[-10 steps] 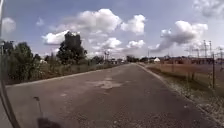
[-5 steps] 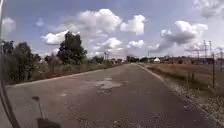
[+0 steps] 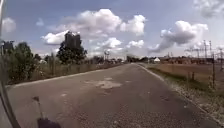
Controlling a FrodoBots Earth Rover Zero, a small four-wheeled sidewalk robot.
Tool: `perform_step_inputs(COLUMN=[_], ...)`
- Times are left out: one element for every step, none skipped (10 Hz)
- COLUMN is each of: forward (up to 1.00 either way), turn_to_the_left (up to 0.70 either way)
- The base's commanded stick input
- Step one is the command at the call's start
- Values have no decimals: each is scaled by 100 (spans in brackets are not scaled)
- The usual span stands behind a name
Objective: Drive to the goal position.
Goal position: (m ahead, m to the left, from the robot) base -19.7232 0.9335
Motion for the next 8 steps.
perform_step_inputs(forward=[-4, -4, -4, -14, -36, -58, -70, -70], turn_to_the_left=[0, 0, 0, 0, 0, 0, 0, 0])
